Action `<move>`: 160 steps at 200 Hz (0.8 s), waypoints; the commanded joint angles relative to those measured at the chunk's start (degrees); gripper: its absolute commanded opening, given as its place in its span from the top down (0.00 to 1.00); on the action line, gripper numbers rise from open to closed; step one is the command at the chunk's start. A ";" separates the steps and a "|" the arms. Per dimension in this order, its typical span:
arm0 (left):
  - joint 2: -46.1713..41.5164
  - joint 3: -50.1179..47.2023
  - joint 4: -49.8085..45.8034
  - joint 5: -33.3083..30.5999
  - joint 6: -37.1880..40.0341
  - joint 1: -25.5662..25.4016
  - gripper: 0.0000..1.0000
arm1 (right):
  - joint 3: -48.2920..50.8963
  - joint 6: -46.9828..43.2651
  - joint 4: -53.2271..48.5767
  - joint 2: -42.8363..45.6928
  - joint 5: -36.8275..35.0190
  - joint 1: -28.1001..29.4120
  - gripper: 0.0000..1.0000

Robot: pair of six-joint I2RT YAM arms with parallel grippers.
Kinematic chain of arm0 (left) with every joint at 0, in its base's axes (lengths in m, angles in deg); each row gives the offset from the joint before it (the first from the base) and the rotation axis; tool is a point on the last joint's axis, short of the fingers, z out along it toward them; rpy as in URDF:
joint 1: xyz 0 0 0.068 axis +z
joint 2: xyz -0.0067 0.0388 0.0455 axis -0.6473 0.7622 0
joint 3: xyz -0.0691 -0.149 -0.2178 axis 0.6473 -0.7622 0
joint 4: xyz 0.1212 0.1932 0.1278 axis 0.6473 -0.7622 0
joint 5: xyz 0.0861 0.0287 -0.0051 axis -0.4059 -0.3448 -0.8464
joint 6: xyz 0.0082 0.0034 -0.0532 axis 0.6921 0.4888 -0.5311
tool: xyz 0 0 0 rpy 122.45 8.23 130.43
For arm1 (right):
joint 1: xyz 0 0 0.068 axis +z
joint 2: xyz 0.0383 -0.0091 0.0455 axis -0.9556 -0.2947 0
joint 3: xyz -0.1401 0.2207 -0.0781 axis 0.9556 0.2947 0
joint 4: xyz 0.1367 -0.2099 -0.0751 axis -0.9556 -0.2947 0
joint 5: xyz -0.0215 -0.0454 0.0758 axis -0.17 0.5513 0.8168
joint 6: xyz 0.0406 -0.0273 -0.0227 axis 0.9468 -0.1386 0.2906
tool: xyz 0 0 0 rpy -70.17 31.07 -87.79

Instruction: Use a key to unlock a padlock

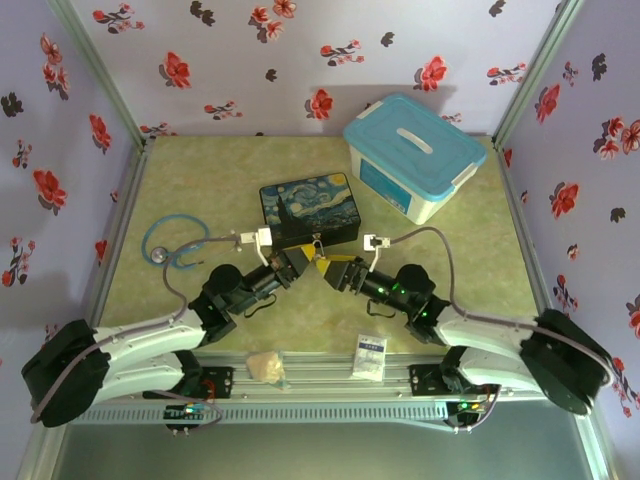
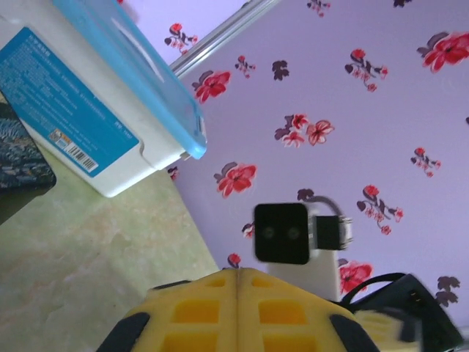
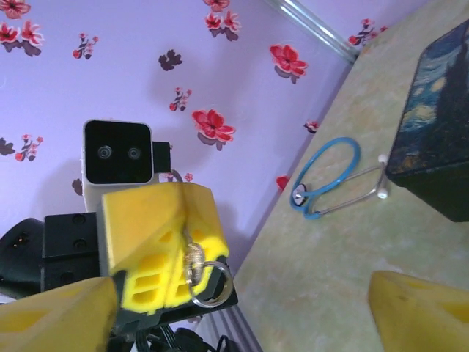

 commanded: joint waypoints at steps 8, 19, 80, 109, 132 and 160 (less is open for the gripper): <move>-1.48 1.44 3.49 -2.51 -0.15 -0.06 1.00 | -2.27 7.80 18.24 -6.09 5.28 -1.21 0.25; -2.61 1.07 1.98 -3.48 0.10 -0.07 1.00 | -1.86 8.68 19.91 -7.27 5.41 -1.33 0.31; -3.14 1.09 3.15 -4.33 -0.08 -0.04 1.00 | -5.16 9.23 19.93 -9.81 7.80 -1.30 0.39; -3.22 1.48 3.37 -4.35 0.70 -0.02 1.00 | -6.64 9.55 19.92 -10.51 8.84 -1.27 0.45; -3.09 1.50 3.44 -4.52 0.90 -0.03 1.00 | -5.99 9.54 19.94 -9.96 8.16 -1.27 0.48; -1.26 0.90 7.12 -4.46 0.13 -0.03 1.00 | -5.80 9.25 19.90 -10.30 7.75 -1.31 0.54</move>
